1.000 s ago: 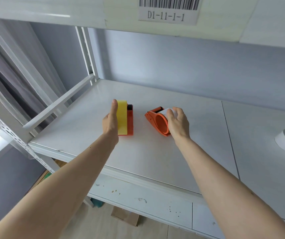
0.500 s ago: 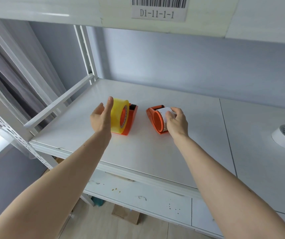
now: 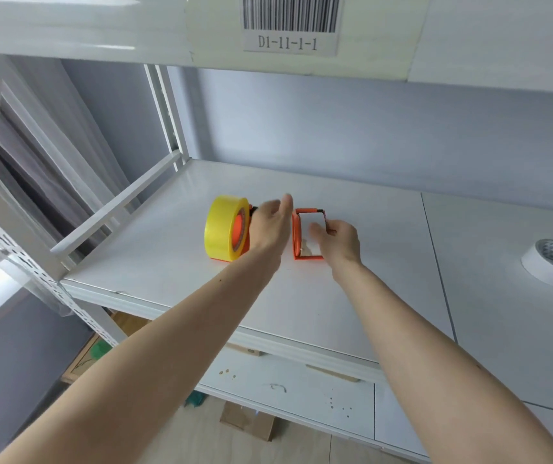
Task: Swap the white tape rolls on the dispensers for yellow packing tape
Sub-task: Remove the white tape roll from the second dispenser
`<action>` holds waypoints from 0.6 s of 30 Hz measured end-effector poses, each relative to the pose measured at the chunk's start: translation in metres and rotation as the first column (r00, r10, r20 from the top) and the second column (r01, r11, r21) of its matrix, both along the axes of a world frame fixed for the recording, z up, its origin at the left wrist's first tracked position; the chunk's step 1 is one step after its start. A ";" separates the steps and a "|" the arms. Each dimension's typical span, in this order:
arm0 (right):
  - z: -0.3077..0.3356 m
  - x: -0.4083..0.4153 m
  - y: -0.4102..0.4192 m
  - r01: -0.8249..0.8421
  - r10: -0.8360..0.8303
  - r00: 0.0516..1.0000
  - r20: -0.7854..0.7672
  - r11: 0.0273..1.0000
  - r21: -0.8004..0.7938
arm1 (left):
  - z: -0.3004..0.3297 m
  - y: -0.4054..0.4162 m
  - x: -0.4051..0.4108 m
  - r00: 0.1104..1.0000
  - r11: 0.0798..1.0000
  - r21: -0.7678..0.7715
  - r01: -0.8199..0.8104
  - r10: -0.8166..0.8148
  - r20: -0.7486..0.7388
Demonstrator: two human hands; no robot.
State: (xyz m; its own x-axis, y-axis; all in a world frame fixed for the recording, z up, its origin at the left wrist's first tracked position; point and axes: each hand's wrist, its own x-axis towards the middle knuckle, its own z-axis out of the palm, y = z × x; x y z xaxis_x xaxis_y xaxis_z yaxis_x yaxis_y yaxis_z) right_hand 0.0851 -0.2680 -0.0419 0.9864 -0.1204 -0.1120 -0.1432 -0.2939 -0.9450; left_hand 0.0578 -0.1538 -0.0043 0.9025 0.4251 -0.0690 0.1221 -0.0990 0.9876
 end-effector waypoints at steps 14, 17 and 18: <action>-0.002 0.007 0.006 -0.059 0.058 0.998 -0.034 0.998 -0.029 | -0.082 0.004 0.002 0.950 0.936 0.170 0.307 -0.291 -0.113; -0.002 0.011 0.007 -0.057 0.057 0.998 -0.015 0.998 -0.013 | -0.089 0.010 0.006 0.961 0.932 0.235 0.275 -0.271 -0.052; -0.003 0.013 0.008 -0.060 0.059 0.998 -0.010 0.998 -0.014 | -0.088 0.012 0.006 0.962 0.931 0.244 0.272 -0.271 -0.038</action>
